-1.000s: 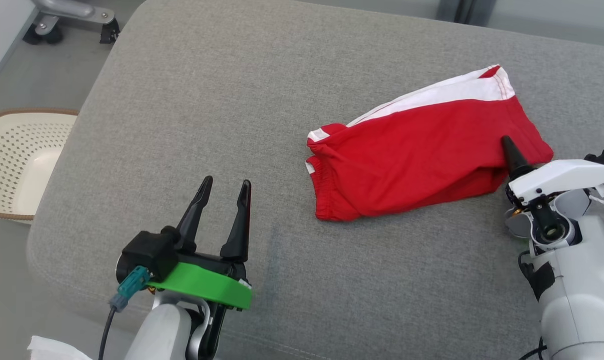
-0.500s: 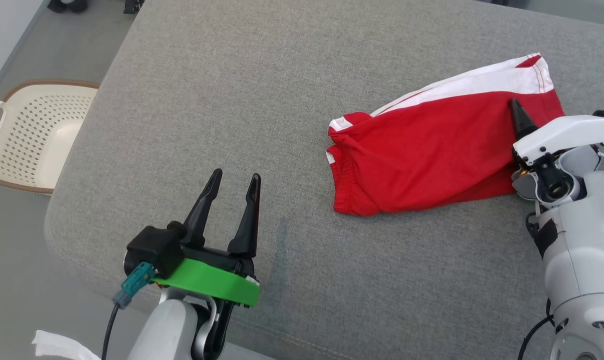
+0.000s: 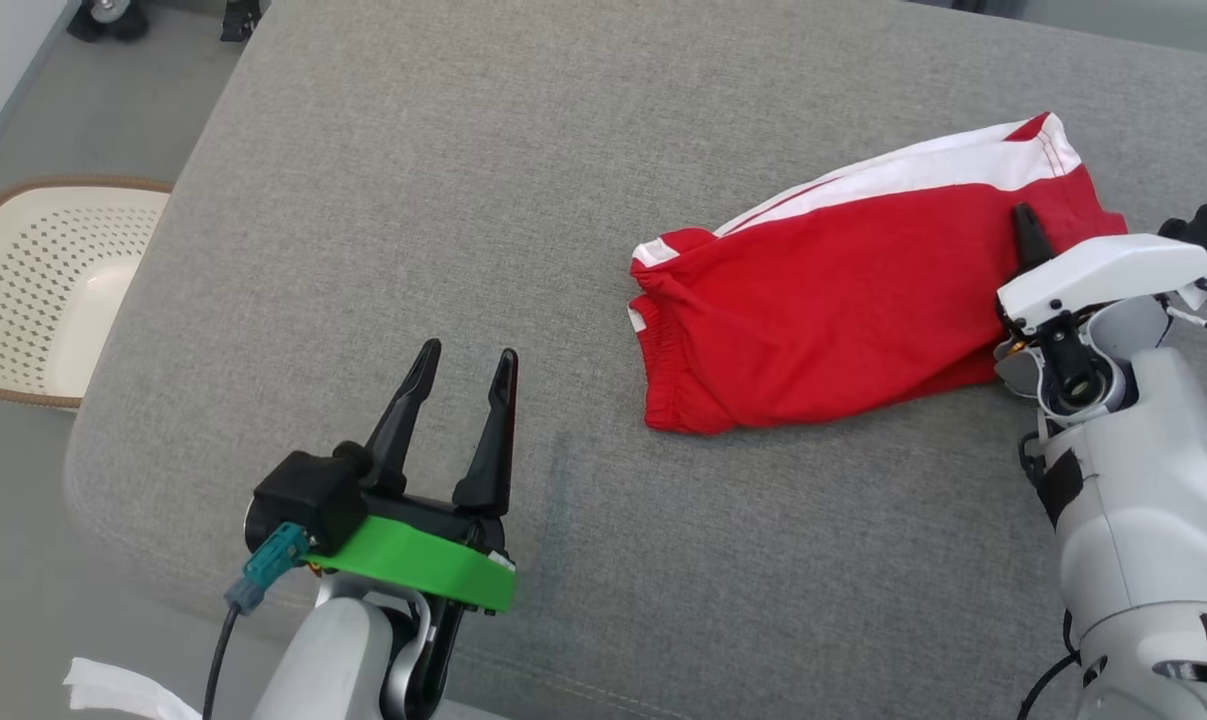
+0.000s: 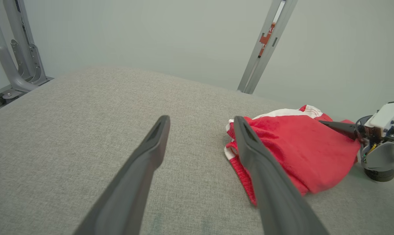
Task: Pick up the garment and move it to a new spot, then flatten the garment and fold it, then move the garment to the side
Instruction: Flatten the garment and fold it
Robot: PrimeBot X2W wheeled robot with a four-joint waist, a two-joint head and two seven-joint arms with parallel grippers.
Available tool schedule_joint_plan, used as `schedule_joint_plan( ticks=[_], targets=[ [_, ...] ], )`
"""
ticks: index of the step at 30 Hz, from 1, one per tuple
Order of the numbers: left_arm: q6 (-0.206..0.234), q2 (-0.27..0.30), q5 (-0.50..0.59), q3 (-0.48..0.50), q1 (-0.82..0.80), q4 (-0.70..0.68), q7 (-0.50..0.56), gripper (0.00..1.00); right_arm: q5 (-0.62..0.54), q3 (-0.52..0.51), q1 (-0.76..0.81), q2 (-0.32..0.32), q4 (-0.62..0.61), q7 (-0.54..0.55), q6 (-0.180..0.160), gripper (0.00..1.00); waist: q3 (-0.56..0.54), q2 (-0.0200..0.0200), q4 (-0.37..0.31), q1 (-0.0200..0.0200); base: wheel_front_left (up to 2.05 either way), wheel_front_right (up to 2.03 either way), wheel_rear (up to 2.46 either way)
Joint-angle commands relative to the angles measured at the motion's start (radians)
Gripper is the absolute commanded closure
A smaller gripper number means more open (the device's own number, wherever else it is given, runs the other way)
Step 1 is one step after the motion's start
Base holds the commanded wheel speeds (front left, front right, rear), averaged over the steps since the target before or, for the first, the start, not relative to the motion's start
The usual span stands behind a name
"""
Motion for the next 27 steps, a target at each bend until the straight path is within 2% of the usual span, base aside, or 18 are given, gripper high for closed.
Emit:
schedule_joint_plan(
  ticks=[1,9,17,22,24,27],
  targets=[
    [0.0,0.001,0.012,0.003,-0.017,0.005,0.0,0.0,0.016,0.003,0.04,-0.004,-0.01,-0.018,-0.001,1.0,-0.021,0.0,-0.028,0.0,0.0,0.0,0.0],
    [0.0,0.001,0.031,0.021,-0.002,0.013,0.0,0.0,0.105,0.029,0.159,-0.004,-0.142,-0.103,-0.001,1.0,-0.073,0.0,-0.122,0.0,0.0,0.0,0.0],
    [0.0,0.002,0.047,0.027,0.002,0.015,0.0,0.0,0.122,0.016,0.311,-0.003,-0.257,-0.197,-0.001,1.0,-0.106,0.0,-0.218,0.0,0.0,0.0,0.0],
    [0.0,0.002,0.044,0.026,0.014,0.017,0.0,0.0,0.144,0.01,0.376,-0.002,-0.268,-0.237,-0.001,1.0,-0.122,0.0,-0.243,0.0,0.0,0.0,0.0],
    [0.0,0.002,0.044,0.029,0.02,0.017,0.0,0.0,0.205,0.033,0.384,-0.002,-0.259,-0.228,-0.001,1.0,-0.125,0.0,-0.248,0.0,0.0,0.0,0.0],
    [0.0,0.002,0.056,0.02,0.022,0.022,0.0,0.0,0.236,0.058,0.4,-0.004,-0.251,-0.26,-0.001,1.0,-0.127,0.0,-0.248,0.0,0.0,0.0,0.0]
  ],
)
